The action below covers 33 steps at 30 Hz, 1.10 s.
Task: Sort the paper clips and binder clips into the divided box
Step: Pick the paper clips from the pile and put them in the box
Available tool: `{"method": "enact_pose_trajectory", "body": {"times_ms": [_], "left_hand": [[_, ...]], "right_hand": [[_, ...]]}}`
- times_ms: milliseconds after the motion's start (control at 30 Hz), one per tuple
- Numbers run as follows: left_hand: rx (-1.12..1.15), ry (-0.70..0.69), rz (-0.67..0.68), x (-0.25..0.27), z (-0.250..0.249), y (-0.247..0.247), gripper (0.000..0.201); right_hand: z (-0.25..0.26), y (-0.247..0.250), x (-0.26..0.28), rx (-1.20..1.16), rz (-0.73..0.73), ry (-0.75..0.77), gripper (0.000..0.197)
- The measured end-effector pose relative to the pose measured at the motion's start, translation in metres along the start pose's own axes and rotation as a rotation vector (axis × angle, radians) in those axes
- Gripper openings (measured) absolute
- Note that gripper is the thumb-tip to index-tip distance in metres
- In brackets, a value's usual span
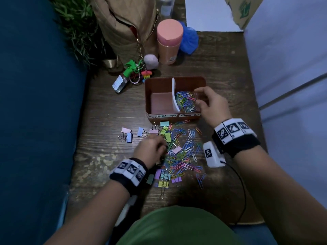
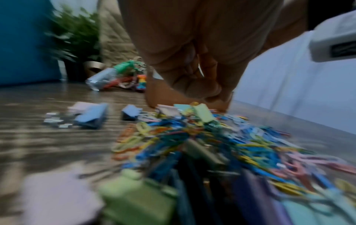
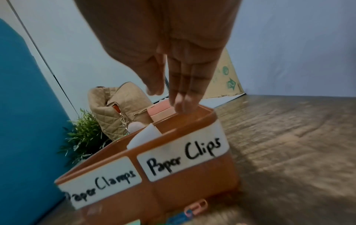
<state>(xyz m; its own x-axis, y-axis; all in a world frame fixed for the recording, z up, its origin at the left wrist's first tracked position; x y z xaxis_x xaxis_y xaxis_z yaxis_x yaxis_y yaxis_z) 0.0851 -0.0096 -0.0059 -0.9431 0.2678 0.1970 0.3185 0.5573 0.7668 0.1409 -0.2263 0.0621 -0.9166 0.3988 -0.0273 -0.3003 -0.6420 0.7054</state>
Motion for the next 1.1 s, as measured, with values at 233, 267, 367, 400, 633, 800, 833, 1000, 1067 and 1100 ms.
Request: {"method": "enact_pose_trajectory", "body": {"times_ms": [233, 267, 367, 400, 633, 800, 833, 1000, 1067, 1100], "left_hand": [[-0.298, -0.215, 0.269, -0.008, -0.028, -0.045, 0.049], [-0.321, -0.224, 0.273, -0.009, -0.027, -0.046, 0.047], [-0.35, -0.252, 0.251, -0.012, -0.026, -0.047, 0.036], [-0.346, -0.254, 0.241, -0.013, -0.026, -0.047, 0.033], [-0.029, -0.11, 0.122, -0.008, -0.014, -0.031, 0.021], [0.238, 0.094, -0.084, 0.001, 0.011, 0.004, 0.016], [0.231, 0.133, -0.131, 0.002, 0.02, 0.012, 0.017], [0.09, 0.289, -0.291, 0.006, 0.068, 0.044, 0.012], [-0.017, 0.296, -0.31, 0.004, 0.079, 0.049, 0.013], [-0.094, 0.255, -0.323, 0.002, 0.08, 0.05, 0.016]], "right_hand": [[-0.08, -0.015, 0.064, 0.211, 0.253, 0.028, 0.05], [-0.088, -0.022, 0.07, 0.259, 0.362, 0.036, 0.066], [-0.091, -0.039, 0.081, 0.402, 0.549, 0.128, 0.112], [-0.088, -0.045, 0.083, 0.483, 0.58, 0.194, 0.118], [-0.081, -0.066, 0.098, 0.43, 0.555, 0.295, 0.063], [-0.074, -0.067, 0.098, 0.427, 0.545, 0.349, 0.048], [-0.071, -0.067, 0.097, 0.438, 0.533, 0.349, 0.046], [-0.065, -0.063, 0.091, 0.409, 0.483, 0.26, 0.035], [-0.067, -0.058, 0.088, 0.354, 0.438, 0.185, 0.031], [-0.068, -0.055, 0.086, 0.331, 0.417, 0.154, 0.029]]}}
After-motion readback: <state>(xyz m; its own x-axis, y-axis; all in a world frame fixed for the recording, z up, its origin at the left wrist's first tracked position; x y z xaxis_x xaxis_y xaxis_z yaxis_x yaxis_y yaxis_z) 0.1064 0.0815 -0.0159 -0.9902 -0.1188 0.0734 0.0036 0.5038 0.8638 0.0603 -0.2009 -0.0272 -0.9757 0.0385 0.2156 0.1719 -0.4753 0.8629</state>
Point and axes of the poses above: each hand's wrist, its own x-axis away from the middle knuckle, its own y-axis out of the back of the hand, z = x × y, the point moved 2 cm from there along -x, towards the middle knuckle, and after that the axes turned 12 degrees about -z, right-handed, at the moved point
